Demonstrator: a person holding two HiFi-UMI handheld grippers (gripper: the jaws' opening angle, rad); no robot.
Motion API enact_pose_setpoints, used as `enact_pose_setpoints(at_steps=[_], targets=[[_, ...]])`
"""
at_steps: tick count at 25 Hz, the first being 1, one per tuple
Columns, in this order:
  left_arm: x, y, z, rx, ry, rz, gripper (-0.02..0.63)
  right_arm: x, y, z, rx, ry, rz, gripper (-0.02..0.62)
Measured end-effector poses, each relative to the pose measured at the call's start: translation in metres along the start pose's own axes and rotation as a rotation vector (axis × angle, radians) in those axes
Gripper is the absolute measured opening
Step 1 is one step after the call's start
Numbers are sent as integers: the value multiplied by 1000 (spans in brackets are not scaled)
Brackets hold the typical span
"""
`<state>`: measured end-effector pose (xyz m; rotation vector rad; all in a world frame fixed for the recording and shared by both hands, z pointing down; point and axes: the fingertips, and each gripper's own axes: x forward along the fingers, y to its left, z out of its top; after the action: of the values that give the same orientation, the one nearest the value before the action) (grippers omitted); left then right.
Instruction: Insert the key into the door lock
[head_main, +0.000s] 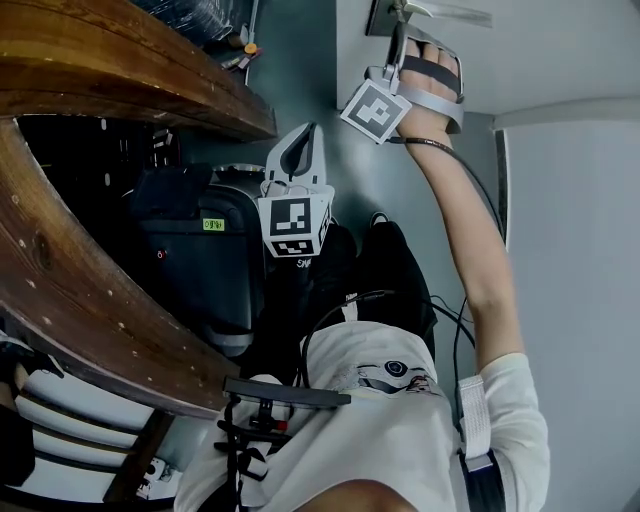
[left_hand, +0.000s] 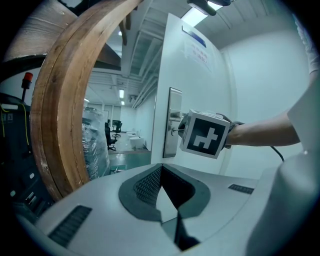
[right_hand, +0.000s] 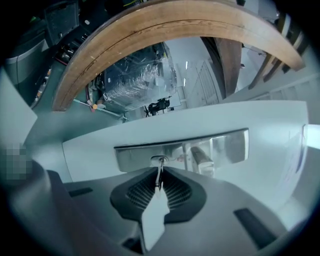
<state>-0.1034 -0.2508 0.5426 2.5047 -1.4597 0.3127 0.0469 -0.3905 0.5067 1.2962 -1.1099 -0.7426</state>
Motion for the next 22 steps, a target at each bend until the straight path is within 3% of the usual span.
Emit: enact_pose_setpoints(at_steps=[5, 22], targets=[[6, 4, -4, -5, 11, 12, 1, 5, -1, 0, -54, -20, -25, 29], [17, 11, -17, -19, 34, 42, 2, 34, -6, 9, -61, -26, -52, 28]])
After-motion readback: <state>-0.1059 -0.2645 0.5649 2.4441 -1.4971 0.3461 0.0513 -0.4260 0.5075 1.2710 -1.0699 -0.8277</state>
